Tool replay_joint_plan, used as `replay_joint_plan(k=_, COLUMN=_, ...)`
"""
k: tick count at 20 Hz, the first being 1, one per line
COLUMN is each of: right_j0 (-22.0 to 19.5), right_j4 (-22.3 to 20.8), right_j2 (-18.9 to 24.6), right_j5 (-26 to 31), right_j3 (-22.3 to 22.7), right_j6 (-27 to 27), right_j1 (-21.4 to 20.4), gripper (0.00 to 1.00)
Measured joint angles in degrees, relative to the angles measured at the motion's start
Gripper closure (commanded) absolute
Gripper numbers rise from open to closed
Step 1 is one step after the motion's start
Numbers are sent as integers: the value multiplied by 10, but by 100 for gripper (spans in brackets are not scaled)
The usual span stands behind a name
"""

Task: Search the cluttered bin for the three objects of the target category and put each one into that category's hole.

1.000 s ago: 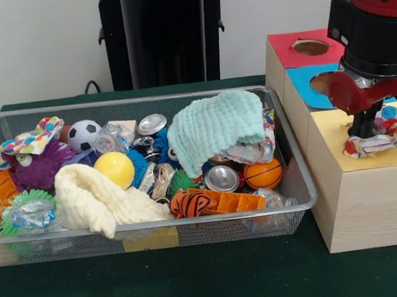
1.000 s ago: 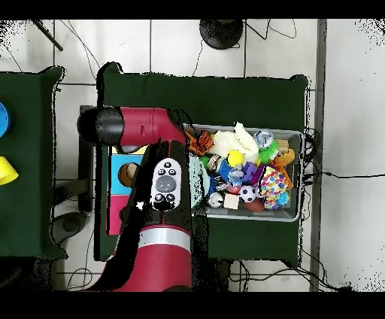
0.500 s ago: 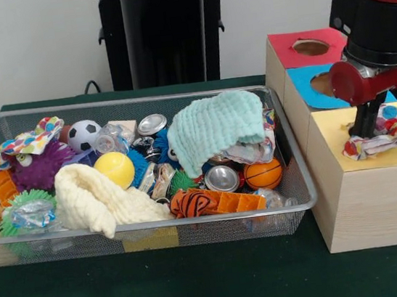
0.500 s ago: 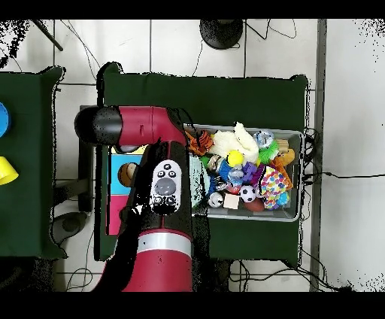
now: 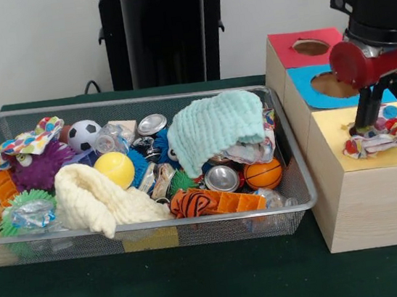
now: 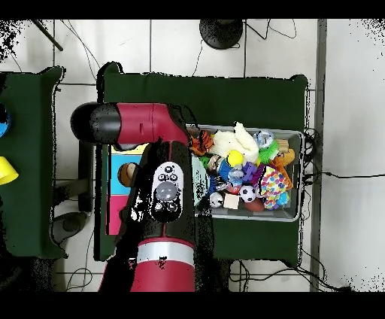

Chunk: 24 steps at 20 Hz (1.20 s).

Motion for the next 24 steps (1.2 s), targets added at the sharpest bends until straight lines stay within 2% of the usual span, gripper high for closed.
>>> replay_joint_plan(k=14, right_j0=-41, right_j4=-24, right_j2=6, right_j5=67, right_j3=0, right_j6=0, right_j1=-54, gripper=100)
replay_joint_plan(k=20, right_j0=-98, right_j4=-62, right_j2=34, right_j5=116, right_j3=-6, right_j6=-14, right_j1=-74, gripper=100)
replay_joint_plan(k=24, right_j0=-167, right_j4=-94, right_j2=72, right_j5=179, right_j3=-29, right_j6=-60, right_j1=-80, gripper=100)
